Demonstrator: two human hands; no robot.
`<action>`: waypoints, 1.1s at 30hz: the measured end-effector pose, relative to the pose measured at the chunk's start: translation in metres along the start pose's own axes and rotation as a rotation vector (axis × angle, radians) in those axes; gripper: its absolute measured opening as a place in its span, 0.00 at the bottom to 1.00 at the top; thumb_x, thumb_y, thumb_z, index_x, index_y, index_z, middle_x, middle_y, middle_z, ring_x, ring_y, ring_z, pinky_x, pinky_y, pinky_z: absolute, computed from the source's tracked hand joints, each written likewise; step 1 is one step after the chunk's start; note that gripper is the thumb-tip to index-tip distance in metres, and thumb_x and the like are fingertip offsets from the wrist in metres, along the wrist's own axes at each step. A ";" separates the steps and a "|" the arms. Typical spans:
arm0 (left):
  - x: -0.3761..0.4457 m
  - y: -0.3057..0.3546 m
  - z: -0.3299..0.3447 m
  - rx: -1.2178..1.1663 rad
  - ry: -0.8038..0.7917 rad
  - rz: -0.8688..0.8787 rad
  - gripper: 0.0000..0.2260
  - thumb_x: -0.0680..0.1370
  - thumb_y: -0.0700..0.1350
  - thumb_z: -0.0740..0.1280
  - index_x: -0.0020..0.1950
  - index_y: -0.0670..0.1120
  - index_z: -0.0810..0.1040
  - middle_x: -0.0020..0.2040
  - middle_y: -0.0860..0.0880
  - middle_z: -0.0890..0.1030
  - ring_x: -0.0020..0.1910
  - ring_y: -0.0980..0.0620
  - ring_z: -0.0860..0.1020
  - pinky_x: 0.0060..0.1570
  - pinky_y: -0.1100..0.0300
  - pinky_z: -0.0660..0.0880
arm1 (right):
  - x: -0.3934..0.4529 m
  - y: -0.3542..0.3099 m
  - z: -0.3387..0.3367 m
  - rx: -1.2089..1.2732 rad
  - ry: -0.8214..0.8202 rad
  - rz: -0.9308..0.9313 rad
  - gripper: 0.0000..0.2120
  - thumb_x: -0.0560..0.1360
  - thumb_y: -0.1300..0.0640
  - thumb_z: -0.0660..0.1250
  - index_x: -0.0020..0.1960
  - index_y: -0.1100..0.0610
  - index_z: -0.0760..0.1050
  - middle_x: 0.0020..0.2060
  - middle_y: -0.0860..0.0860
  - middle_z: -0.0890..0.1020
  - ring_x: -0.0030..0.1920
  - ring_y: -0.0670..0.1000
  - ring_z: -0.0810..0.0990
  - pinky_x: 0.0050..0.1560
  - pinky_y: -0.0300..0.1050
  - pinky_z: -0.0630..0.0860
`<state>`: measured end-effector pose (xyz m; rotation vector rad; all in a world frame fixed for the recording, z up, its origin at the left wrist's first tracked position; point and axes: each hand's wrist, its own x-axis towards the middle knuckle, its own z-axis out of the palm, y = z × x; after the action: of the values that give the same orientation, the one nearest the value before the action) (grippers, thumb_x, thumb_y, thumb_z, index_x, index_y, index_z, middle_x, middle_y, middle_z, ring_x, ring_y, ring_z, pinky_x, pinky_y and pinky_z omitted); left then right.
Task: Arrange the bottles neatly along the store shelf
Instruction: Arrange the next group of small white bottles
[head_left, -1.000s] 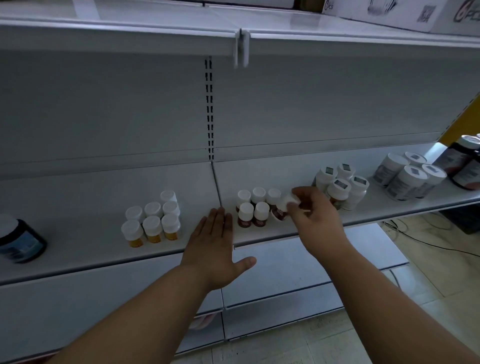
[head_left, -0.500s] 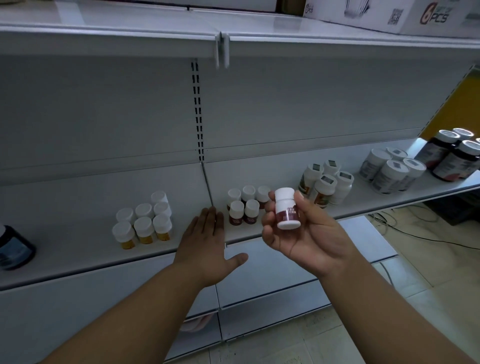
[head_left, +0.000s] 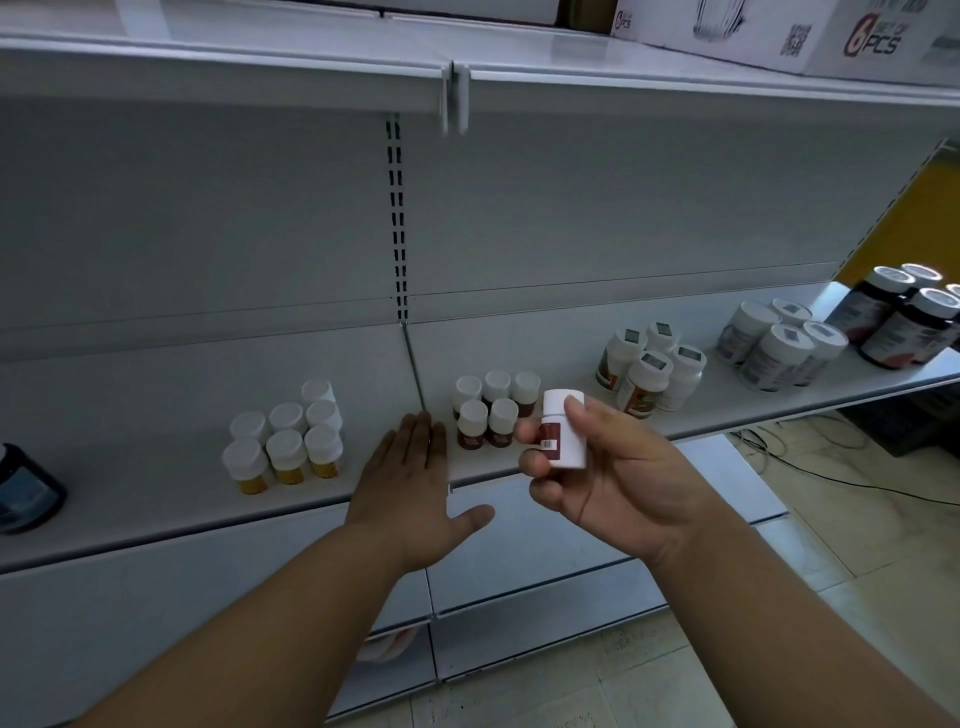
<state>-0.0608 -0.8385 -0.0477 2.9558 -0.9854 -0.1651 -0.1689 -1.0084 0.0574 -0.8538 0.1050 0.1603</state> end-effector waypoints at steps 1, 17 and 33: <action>0.000 0.000 0.000 0.001 0.003 -0.002 0.54 0.65 0.79 0.37 0.80 0.43 0.37 0.80 0.43 0.38 0.79 0.47 0.37 0.74 0.53 0.35 | 0.001 0.000 0.001 -0.006 0.002 0.003 0.21 0.71 0.54 0.74 0.58 0.61 0.71 0.44 0.60 0.78 0.38 0.54 0.76 0.35 0.44 0.74; -0.002 0.002 -0.001 -0.004 0.016 -0.022 0.49 0.73 0.76 0.48 0.80 0.44 0.37 0.80 0.44 0.38 0.79 0.47 0.37 0.73 0.54 0.34 | 0.004 -0.002 0.001 -0.018 0.062 0.020 0.23 0.72 0.59 0.60 0.66 0.65 0.70 0.46 0.60 0.78 0.43 0.55 0.77 0.40 0.45 0.72; -0.001 0.003 -0.001 -0.020 0.011 -0.026 0.48 0.74 0.75 0.48 0.80 0.44 0.38 0.81 0.44 0.38 0.79 0.47 0.37 0.73 0.54 0.35 | -0.006 -0.003 -0.005 -0.277 0.106 -0.078 0.23 0.72 0.69 0.68 0.66 0.64 0.71 0.54 0.64 0.80 0.54 0.60 0.82 0.55 0.50 0.80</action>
<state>-0.0633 -0.8398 -0.0460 2.9494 -0.9392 -0.1584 -0.1745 -1.0143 0.0574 -1.1417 0.1505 0.0561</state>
